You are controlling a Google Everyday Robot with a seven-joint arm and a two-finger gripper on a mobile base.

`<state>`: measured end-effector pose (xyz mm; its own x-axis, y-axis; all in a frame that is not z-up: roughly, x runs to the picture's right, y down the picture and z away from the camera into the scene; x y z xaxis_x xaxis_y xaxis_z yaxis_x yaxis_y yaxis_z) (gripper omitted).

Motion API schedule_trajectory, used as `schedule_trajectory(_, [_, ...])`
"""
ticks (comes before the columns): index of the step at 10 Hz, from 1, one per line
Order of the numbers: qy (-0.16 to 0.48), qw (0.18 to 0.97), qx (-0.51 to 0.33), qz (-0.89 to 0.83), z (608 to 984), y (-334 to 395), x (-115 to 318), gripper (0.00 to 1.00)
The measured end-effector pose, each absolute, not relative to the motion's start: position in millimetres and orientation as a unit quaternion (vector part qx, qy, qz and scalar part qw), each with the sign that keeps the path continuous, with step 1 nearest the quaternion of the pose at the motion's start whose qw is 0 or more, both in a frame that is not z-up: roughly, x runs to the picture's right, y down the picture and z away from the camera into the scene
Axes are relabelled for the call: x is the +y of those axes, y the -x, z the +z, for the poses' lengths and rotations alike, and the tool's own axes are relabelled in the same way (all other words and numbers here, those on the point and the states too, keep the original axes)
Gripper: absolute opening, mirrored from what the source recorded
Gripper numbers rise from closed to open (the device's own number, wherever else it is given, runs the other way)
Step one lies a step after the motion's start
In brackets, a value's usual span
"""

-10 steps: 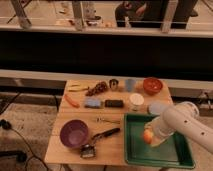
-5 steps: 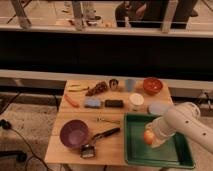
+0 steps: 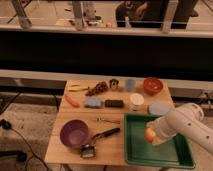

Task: Place apple in tray

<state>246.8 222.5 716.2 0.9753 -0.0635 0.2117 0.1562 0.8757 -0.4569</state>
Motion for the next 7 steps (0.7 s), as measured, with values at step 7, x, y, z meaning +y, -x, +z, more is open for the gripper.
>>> schedule_trajectory(7, [0.241, 0.964, -0.095, -0.055, 715.7, -252.7, 225.9, 0.74])
